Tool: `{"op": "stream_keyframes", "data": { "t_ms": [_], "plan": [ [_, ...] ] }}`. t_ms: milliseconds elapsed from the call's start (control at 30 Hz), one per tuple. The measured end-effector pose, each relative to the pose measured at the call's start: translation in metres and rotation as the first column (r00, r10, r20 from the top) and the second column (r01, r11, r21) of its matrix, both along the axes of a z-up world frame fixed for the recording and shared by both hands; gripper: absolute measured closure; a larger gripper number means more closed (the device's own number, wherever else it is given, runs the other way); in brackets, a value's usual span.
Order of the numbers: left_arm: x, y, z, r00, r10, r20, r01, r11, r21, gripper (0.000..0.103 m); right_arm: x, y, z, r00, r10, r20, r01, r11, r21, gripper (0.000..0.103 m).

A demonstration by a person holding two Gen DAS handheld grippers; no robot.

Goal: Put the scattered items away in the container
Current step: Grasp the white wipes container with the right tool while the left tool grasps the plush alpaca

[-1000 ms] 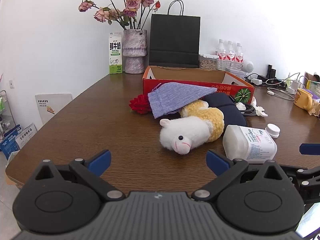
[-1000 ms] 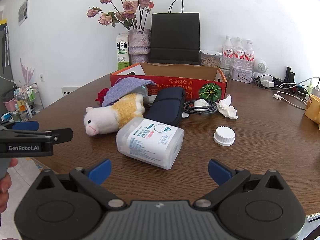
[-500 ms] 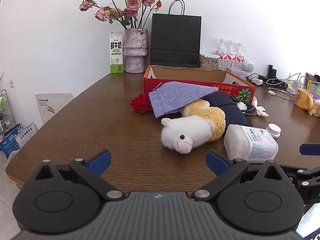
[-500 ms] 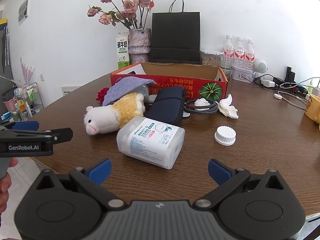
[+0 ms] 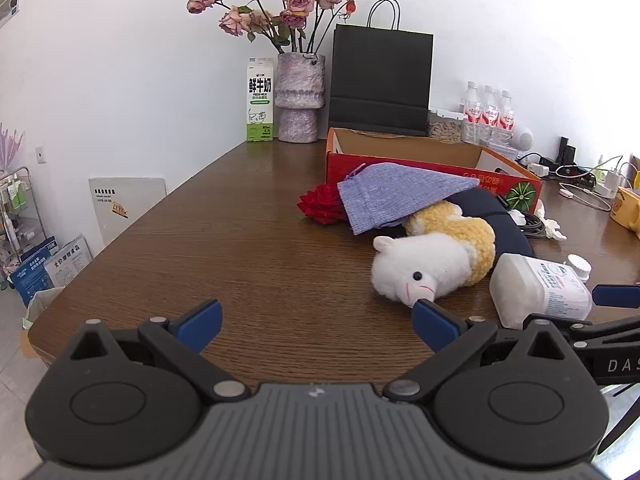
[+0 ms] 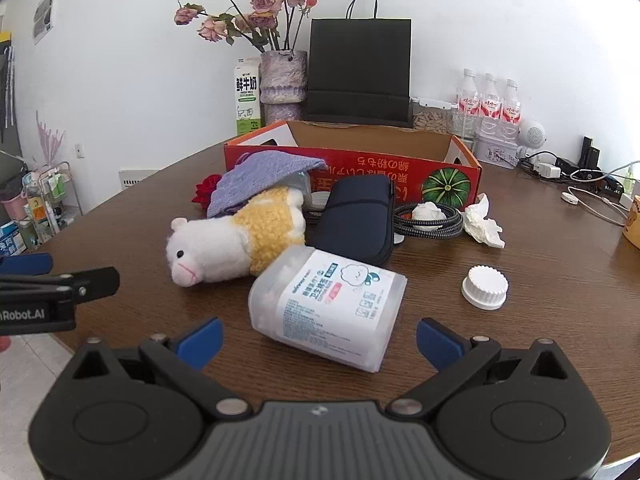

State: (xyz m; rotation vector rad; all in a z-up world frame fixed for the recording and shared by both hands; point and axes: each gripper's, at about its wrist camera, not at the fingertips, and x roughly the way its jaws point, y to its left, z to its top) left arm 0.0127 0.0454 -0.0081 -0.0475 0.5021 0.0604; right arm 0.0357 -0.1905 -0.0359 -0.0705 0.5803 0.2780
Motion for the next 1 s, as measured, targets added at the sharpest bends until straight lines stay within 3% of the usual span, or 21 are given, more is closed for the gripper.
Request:
{"op": "stream_keyframes", "data": {
  "t_ms": [567,1000],
  "plan": [
    [0.033,0.016,-0.005,0.999,-0.030,-0.024,0.029,0.999,-0.030,0.000,0.043,0.018,-0.016,0.985,-0.169,-0.018,0.168,0.984,-0.050,0.000],
    [0.039,0.003,-0.005,0.998,-0.034,-0.053,0.033,0.999,-0.021,0.000,0.045,-0.003,-0.030,0.988,-0.154,-0.003,0.154,0.988,-0.004,0.000]
  ]
}}
